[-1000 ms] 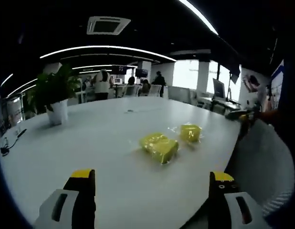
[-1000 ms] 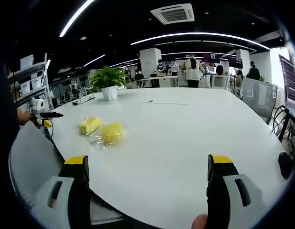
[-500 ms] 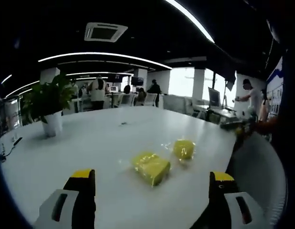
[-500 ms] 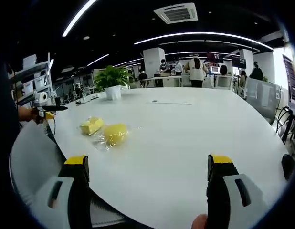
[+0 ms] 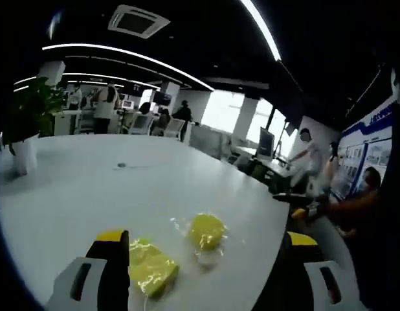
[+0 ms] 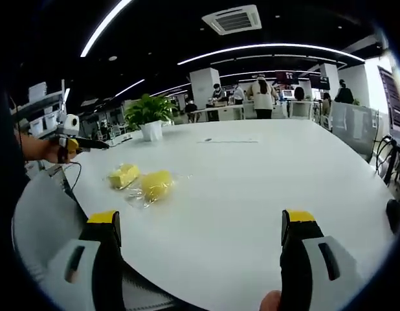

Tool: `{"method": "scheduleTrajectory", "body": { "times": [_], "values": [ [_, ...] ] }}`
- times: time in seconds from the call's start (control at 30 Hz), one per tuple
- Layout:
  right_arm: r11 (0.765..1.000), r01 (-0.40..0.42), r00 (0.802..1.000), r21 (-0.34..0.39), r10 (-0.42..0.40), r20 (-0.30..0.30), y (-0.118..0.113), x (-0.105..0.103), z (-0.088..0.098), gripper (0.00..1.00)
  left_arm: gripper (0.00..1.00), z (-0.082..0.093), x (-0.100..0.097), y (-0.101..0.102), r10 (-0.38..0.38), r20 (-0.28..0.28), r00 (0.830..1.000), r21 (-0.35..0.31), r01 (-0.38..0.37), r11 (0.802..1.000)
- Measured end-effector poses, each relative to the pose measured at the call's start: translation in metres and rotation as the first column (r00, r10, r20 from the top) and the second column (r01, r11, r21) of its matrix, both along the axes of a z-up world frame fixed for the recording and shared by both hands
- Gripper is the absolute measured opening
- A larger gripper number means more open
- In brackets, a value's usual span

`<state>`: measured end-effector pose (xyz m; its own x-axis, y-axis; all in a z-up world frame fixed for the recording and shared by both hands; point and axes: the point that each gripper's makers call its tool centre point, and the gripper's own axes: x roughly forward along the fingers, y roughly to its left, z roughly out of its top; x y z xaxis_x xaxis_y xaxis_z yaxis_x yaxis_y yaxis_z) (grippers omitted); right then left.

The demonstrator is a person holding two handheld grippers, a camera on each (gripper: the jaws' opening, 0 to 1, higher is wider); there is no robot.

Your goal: Compare the silicone blocks by pressing each to a similar depth, holding the contact briefly, and releasing to observe deformation and rebound differences across the visible hardness samples.

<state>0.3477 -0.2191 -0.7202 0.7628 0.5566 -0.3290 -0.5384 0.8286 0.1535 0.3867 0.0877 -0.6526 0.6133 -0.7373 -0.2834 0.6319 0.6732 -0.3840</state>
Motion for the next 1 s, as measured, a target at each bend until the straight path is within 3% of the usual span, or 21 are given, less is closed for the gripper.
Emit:
{"method": "scheduleTrajectory", "body": {
  "times": [0.03, 0.1, 0.2, 0.27, 0.3, 0.37, 0.4, 0.47, 0.67, 0.73, 0.8, 0.83, 0.97, 1.0],
  "values": [
    [1.000, -0.002, 1.000, -0.004, 0.002, -0.001, 0.000, 0.000, 0.000, 0.97, 1.00, 0.007, 0.007, -0.011, 0.000, -0.020, 1.000, -0.060, -0.001, 0.998],
    [1.000, -0.001, 1.000, -0.014, 0.001, 0.004, 0.000, -0.001, 0.000, 0.97, 1.00, 0.014, 0.016, -0.022, -0.011, -0.038, 0.999, -0.107, 0.007, 0.994],
    [1.000, 0.016, 1.000, 0.001, -0.016, 0.010, -0.002, -0.001, 0.003, 0.97, 1.00, 0.003, 0.033, -0.039, -0.030, -0.145, 0.989, -0.132, 0.010, 0.991],
    [1.000, 0.019, 1.000, 0.000, -0.019, 0.008, -0.003, -0.002, 0.002, 0.97, 1.00, -0.001, 0.038, -0.051, -0.058, -0.215, 0.975, -0.200, 0.014, 0.980],
    [1.000, 0.019, 1.000, -0.001, -0.019, 0.008, -0.002, -0.003, 0.003, 0.97, 1.00, -0.014, 0.036, -0.058, -0.095, -0.323, 0.941, -0.226, 0.021, 0.974],
    [1.000, 0.017, 1.000, -0.005, -0.017, 0.011, -0.002, -0.005, 0.004, 0.97, 1.00, -0.026, 0.044, -0.064, -0.101, -0.368, 0.924, -0.239, 0.010, 0.971],
    [1.000, 0.017, 1.000, -0.009, -0.017, 0.012, -0.002, -0.005, 0.004, 0.97, 1.00, -0.038, 0.045, -0.065, -0.100, -0.414, 0.905, -0.218, 0.008, 0.976],
    [1.000, 0.023, 1.000, -0.008, -0.023, 0.012, -0.004, -0.006, 0.007, 0.97, 1.00, -0.046, 0.053, -0.068, -0.090, -0.415, 0.905, -0.211, 0.001, 0.977],
    [0.999, 0.046, 0.999, -0.003, -0.046, 0.011, -0.010, -0.008, 0.007, 0.97, 1.00, -0.070, 0.063, -0.080, -0.098, -0.568, 0.817, -0.254, -0.060, 0.965],
    [0.999, 0.050, 0.999, -0.003, -0.050, 0.008, -0.010, -0.009, 0.006, 0.97, 1.00, -0.074, 0.061, -0.083, -0.121, -0.619, 0.776, -0.265, -0.061, 0.962],
    [0.999, 0.052, 0.999, 0.000, -0.052, 0.005, -0.010, -0.010, 0.007, 0.97, 1.00, -0.077, 0.064, -0.084, -0.118, -0.615, 0.780, -0.253, -0.054, 0.966],
    [0.999, 0.052, 0.999, 0.000, -0.052, 0.006, -0.010, -0.010, 0.007, 0.97, 1.00, -0.079, 0.063, -0.085, -0.118, -0.625, 0.772, -0.243, -0.049, 0.969],
    [0.999, 0.048, 0.999, -0.006, -0.048, 0.002, -0.011, -0.010, 0.006, 0.97, 1.00, -0.094, 0.057, -0.087, -0.146, -0.686, 0.712, -0.217, -0.009, 0.976],
    [0.999, 0.048, 0.999, -0.006, -0.048, 0.002, -0.011, -0.010, 0.006, 0.97, 1.00, -0.096, 0.057, -0.088, -0.147, -0.691, 0.708, -0.210, -0.002, 0.978]
  ]
}}
